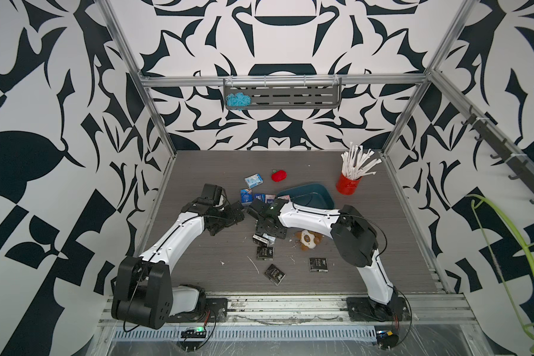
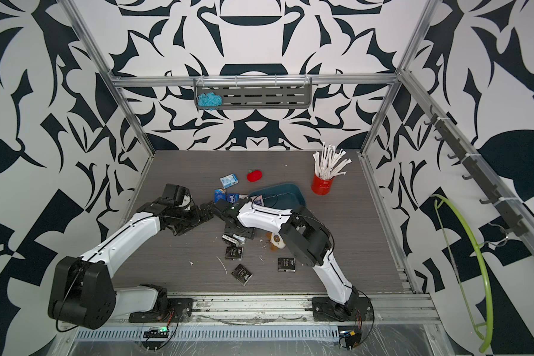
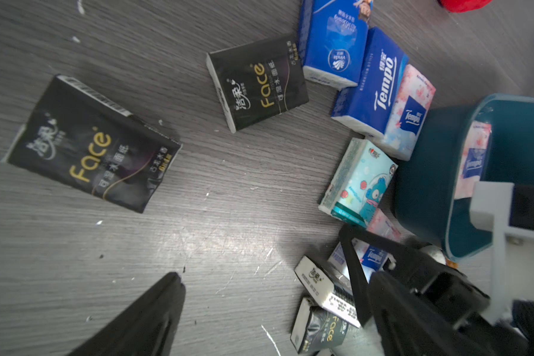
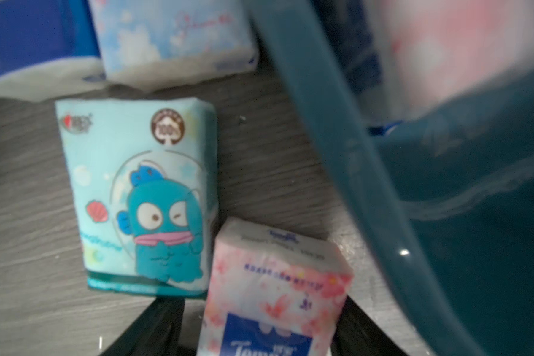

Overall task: Put the pocket tissues into the storage box
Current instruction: Pick up the pocket tissues from the center of the board, then place the pocket tissues in the storage box.

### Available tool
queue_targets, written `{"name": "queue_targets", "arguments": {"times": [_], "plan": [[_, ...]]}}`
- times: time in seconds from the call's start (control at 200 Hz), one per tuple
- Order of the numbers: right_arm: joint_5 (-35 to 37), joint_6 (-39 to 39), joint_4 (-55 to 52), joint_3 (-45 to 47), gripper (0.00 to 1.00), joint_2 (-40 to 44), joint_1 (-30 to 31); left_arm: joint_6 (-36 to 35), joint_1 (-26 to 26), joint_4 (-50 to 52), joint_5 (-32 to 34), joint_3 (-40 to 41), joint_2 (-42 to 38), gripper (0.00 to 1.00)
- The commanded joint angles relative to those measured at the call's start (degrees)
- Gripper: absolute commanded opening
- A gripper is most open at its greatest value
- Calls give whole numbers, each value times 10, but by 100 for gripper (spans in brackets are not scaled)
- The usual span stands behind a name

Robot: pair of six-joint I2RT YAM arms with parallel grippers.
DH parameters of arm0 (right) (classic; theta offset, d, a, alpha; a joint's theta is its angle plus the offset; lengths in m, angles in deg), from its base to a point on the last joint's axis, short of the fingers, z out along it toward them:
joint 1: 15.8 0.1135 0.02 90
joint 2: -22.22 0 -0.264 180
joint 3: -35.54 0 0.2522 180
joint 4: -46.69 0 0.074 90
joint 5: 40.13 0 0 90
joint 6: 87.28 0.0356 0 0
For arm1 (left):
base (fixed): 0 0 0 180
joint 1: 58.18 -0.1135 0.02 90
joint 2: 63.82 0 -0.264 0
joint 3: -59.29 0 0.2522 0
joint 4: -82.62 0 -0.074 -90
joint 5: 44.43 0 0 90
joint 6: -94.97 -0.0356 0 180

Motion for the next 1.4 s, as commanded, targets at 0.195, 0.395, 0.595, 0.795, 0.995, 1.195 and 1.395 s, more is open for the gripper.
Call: {"name": "queue_targets", "arguments": {"times": [0.195, 0.395, 0.595, 0.795, 0.995, 1.195, 1.395], "plan": [[16, -4, -1, 20, 45, 24, -1, -9, -4, 24, 7, 12, -12, 100], [2, -70, -5, 3, 36, 37, 1, -8, -4, 28, 11, 8, -33, 100], [-37, -156, -32, -21, 35, 69, 6, -8, -5, 34, 15, -2, -33, 100], [-46, -237, -51, -44, 34, 99, 7, -6, -5, 40, 19, -34, -20, 100], [-55, -321, -63, -75, 34, 114, -10, 3, -5, 45, 13, -79, 21, 100], [-101, -413, -73, -77, 34, 136, -81, 17, -5, 40, -22, -120, 65, 100], [-156, -486, -78, -59, 34, 159, -186, 37, -4, 23, -43, -151, 115, 100]]}}
